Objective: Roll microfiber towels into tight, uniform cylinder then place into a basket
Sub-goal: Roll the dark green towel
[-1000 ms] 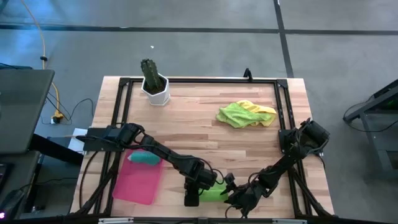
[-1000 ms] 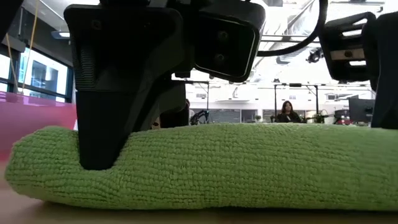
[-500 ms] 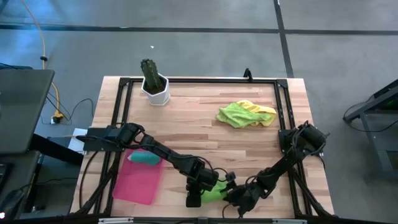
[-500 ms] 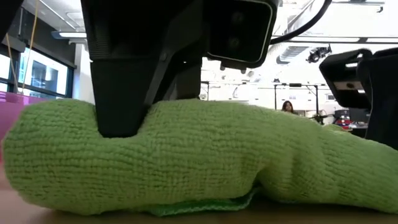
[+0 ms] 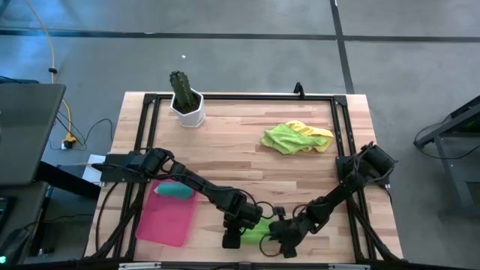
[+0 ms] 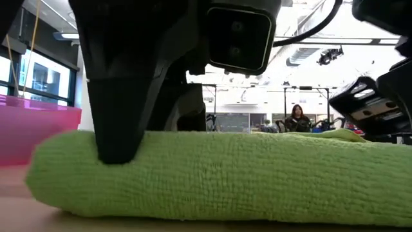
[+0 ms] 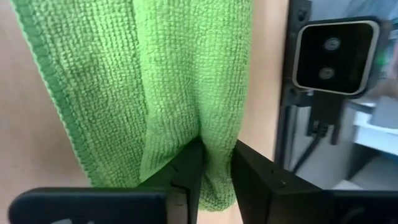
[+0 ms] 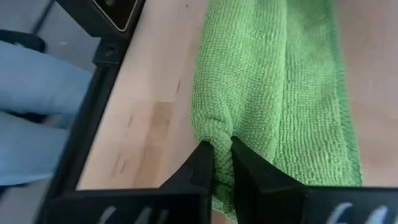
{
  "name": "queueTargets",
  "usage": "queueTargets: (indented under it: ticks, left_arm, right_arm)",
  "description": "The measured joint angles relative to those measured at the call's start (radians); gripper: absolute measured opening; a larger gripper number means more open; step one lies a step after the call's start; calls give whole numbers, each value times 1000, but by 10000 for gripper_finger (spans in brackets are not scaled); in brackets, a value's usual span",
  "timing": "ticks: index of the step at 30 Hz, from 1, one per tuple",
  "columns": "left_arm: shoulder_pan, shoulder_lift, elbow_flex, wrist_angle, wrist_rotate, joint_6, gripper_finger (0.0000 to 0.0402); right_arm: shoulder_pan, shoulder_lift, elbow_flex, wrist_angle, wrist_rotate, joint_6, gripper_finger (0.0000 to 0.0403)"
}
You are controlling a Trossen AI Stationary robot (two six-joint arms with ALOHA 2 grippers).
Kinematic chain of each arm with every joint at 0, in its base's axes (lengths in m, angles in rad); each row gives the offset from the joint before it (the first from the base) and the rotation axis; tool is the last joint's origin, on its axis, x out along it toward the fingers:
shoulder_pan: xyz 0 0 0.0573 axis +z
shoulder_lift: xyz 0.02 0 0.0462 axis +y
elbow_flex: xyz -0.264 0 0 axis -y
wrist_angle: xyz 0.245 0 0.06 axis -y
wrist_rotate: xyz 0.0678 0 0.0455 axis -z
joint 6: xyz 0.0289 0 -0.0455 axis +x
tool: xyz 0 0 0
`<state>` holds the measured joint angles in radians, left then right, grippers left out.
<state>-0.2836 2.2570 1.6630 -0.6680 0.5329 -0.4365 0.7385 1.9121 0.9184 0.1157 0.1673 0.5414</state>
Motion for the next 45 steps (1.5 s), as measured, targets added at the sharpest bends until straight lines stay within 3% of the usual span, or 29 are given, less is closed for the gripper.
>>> queueTargets:
  ticks: [8,14,21,27,31,39,45]
  left_arm:
    - [-14,-9,5,-68,-175,126,95]
    - [-55,-57,0,-134,-483,216,95]
    - [-57,-105,-2,-204,-584,182,102]
    - [-60,-111,-3,-240,-613,76,118]
    - [-87,-118,-2,-212,-674,92,132]
    - [-122,-118,-2,-93,-1046,352,154]
    - [-92,-98,0,-63,-987,437,159]
  right_arm:
    - [-48,-22,-1,-27,-116,150,4]
    - [-69,-30,-52,16,-134,194,2]
    - [-104,-114,-217,230,-174,238,1]
    - [-140,-173,-357,390,-201,461,1]
    - [-157,-177,-401,455,-204,594,1]
    - [-156,-181,-402,486,-224,723,0]
    - [-156,-181,-402,494,-216,770,0]
